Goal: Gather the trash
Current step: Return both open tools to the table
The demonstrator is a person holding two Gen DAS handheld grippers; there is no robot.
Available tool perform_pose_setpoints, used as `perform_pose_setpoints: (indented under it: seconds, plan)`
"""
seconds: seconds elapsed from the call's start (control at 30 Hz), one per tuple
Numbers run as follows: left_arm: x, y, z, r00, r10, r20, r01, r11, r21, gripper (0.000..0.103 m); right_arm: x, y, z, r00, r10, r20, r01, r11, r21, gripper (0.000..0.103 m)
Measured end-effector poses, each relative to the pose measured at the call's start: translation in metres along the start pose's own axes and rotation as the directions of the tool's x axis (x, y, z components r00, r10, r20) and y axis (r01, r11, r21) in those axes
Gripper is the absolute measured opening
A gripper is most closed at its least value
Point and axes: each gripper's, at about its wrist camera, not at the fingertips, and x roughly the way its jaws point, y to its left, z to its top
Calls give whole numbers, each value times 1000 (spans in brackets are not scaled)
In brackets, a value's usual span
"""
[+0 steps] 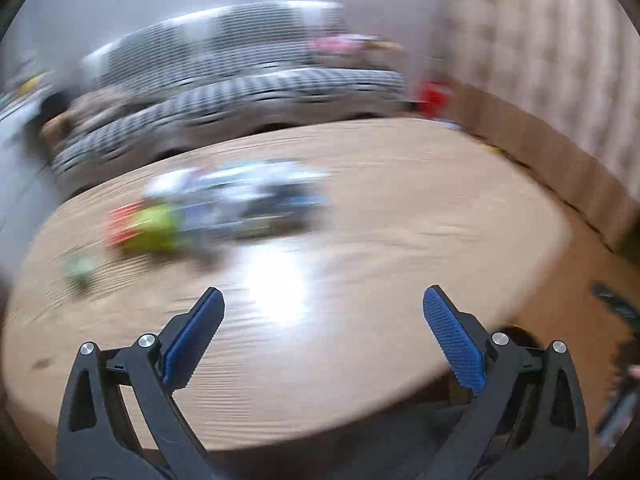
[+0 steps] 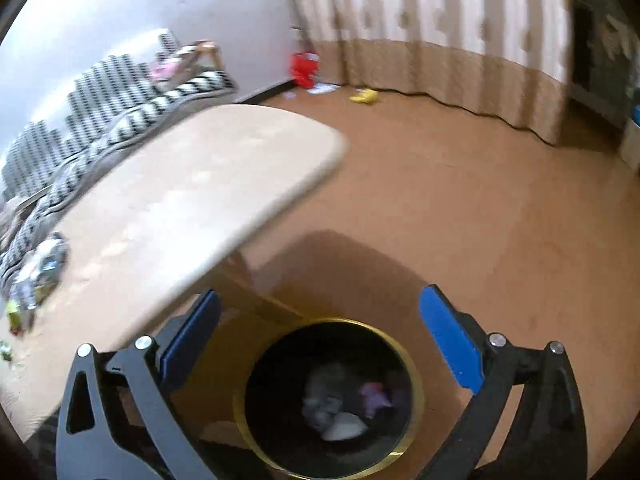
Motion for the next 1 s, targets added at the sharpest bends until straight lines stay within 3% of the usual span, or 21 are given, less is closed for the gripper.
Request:
perform_pose_setpoints:
  seconds: [0.07,0.17,0.27,0.33,0.6,0.63,0.73,0.87,1.0]
  plan:
    - [7,56,-1,994,106,-26,-108,991,-82,97,3,39,9,999,49,-9,-49,998,-43,96]
    - [16,135,-5,970,231,-70,-241,947,-212,97,6,102,17,994,108,-20,-110,988,-112,96]
    - [34,198,-1,949,287,-134,-315,891,-328,97,14,166,19,983,177,-48,-183,968,-173,96]
    - [44,219,3,943,294,-156,-332,864,-378,97,19,204,19,974,219,-57,-226,950,-216,96]
    - [106,255,15,922,306,-236,-380,831,-406,97,49,323,24,950,306,-61,-308,888,-342,96]
    - [107,259,15,926,301,-227,-371,833,-411,97,55,333,26,946,319,-62,-320,882,-346,96]
    - [113,266,19,919,323,-225,-391,821,-416,97,80,375,31,931,345,-118,-364,853,-374,96]
    - [133,278,18,917,290,-275,-388,810,-439,97,101,413,36,920,366,-141,-391,820,-417,96]
    - [145,282,18,907,293,-303,-403,813,-420,97,126,448,36,933,326,-155,-359,790,-497,96]
